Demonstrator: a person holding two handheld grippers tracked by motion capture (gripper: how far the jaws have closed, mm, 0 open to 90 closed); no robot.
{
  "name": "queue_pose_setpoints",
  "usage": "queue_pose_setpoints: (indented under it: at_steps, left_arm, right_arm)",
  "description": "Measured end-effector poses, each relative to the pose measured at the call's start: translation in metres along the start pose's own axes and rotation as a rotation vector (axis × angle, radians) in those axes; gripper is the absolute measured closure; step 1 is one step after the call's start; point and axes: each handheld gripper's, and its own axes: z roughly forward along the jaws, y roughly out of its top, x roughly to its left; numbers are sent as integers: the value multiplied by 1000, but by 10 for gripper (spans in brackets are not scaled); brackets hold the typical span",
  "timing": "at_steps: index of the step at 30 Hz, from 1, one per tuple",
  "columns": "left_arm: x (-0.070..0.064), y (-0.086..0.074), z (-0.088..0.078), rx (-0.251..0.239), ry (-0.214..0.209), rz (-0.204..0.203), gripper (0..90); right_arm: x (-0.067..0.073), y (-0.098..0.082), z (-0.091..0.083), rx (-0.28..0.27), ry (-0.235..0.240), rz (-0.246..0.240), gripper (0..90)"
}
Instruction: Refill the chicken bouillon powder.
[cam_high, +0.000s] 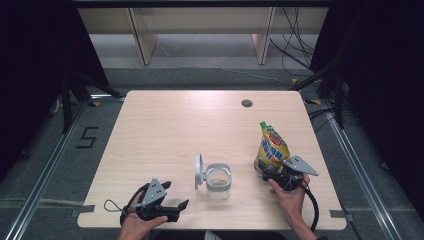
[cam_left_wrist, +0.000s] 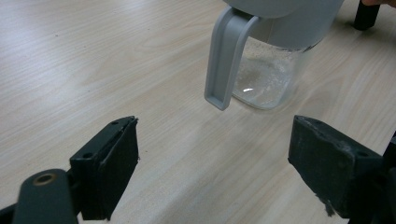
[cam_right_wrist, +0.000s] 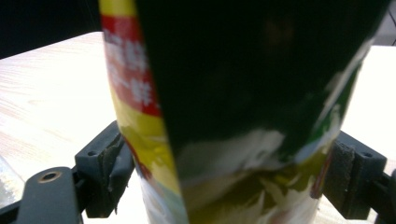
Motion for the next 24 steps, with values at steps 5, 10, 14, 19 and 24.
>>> queue_pose_setpoints:
  at_steps: [5,10,14,19,24]
  left_arm:
    - [1,0,0,0,-7,33,158]
    - [1,0,1,1,-8,34,158]
    - [1,0,1,0,-11,35,158]
    - [-1,0,1,1,-14,15,158]
    - [-1,1,1,-2,-18,24,158]
  right_arm:
    - [2,0,2,-11,0,5,174]
    - [-1,1,3,-15,-10,-24,175]
    - [0,1,4,-26,-14,-17,181]
    - [3,2,6,-15,-25,7,223]
    - [2,6,7,-15,-16,-69,249]
